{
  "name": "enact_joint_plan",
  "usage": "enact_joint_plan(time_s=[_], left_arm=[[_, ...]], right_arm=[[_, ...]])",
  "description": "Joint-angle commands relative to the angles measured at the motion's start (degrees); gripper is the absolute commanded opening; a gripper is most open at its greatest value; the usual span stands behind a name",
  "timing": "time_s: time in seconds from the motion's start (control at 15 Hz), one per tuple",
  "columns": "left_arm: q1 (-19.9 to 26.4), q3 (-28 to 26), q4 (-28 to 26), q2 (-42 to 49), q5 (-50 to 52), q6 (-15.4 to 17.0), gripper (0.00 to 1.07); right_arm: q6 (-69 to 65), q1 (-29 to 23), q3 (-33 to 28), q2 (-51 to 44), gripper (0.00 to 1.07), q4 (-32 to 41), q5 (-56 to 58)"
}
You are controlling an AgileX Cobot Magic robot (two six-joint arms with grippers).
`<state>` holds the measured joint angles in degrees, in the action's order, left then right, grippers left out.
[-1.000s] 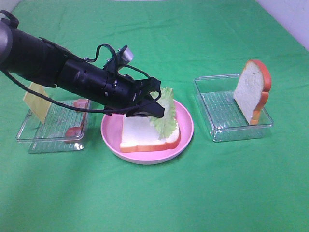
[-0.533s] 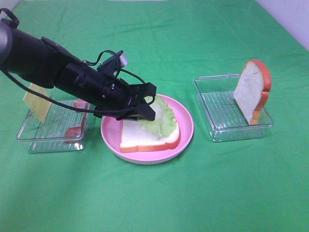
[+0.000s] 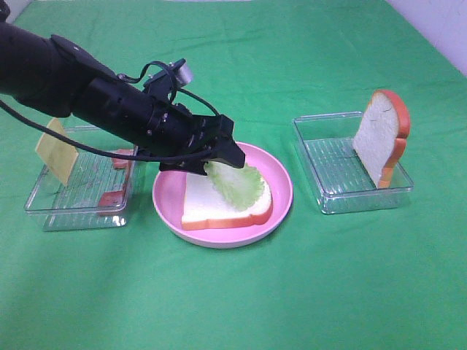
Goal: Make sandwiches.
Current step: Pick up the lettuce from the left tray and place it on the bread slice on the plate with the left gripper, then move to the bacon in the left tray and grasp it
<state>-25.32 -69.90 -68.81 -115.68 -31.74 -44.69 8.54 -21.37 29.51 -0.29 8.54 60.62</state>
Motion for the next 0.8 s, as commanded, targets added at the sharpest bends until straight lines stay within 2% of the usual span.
enact_joint_plan(time_s=[0.07, 0.13, 0.33, 0.53, 0.6, 0.8], left_arm=[[-0.23, -0.34, 3.09, 2.81, -0.57, 2.35, 0.65], [-0.23, -0.34, 4.01, 3.50, -0.57, 2.86, 0.65], [0.00, -0.34, 10.77, 7.96, 0.57, 7.56, 0.65], [2.86, -3.21, 24.06, 12.72, 0.80, 22.69, 0.65], [3.38, -4.30, 26.41, 12.72, -0.40, 24.81, 0.65], [4.93, -12.72, 48.59, 12.43, -8.88, 41.25, 0.65]], right_arm=[[-0.17, -0.06, -0.06, -0.92, 0.75, -0.06, 0.11], [-0.17, -0.06, -0.06, -0.92, 0.75, -0.06, 0.11], [-0.17, -0.06, -0.06, -0.92, 0.75, -0.06, 0.11], [-0.17, -0.06, -0.06, -0.92, 0.75, -0.06, 0.11], [-0.17, -0.06, -0.06, -0.92, 0.75, -0.06, 0.11], [-0.17, -0.06, -0.06, -0.92, 0.75, -0.06, 0.11]])
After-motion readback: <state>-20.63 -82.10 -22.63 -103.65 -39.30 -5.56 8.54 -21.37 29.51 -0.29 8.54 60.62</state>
